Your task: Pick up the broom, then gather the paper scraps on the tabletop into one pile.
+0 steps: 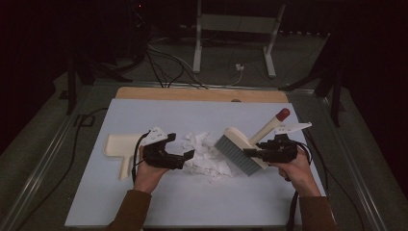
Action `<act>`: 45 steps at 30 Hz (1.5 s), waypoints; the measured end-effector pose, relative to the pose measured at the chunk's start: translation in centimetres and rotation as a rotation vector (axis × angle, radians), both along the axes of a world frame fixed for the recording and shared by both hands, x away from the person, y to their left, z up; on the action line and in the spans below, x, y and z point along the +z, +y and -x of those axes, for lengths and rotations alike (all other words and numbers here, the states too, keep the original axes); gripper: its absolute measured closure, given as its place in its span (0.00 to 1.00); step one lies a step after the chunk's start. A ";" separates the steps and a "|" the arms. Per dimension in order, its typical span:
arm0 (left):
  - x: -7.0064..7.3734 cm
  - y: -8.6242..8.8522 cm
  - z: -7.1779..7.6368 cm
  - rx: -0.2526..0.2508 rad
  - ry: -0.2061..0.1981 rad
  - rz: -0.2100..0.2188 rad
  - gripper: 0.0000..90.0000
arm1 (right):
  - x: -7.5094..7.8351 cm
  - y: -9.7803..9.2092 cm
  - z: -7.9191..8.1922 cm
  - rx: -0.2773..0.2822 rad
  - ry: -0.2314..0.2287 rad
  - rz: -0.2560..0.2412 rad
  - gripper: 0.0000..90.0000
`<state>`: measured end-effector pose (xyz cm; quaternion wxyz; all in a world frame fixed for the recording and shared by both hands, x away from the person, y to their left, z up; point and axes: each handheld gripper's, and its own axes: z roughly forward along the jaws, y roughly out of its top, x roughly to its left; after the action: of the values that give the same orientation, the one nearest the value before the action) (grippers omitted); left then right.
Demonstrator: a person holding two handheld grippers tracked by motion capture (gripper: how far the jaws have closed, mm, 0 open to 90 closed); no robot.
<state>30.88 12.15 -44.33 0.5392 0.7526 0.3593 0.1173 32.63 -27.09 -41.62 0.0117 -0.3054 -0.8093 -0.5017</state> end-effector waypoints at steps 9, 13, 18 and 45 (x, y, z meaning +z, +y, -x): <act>-0.4 2.1 0.7 0.070 -0.006 -0.007 0.03 | 0.3 -1.1 -0.1 -0.078 0.001 -0.023 0.75; -0.5 2.8 1.1 0.088 -0.010 -0.023 0.02 | 0.4 -1.3 0.0 -0.109 -0.006 -0.016 0.75; -0.6 3.6 1.6 0.126 -0.022 -0.054 0.01 | 0.4 -1.5 0.0 -0.125 -0.010 -0.013 0.75; -2.9 8.4 3.3 0.288 0.004 -0.088 0.01 | -1.0 -0.9 -0.8 -0.332 -0.002 0.158 0.75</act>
<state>27.59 20.58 -47.25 0.4823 0.7164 0.4593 0.2076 33.40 -27.98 -42.57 -0.0961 -0.4342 -0.7847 -0.4317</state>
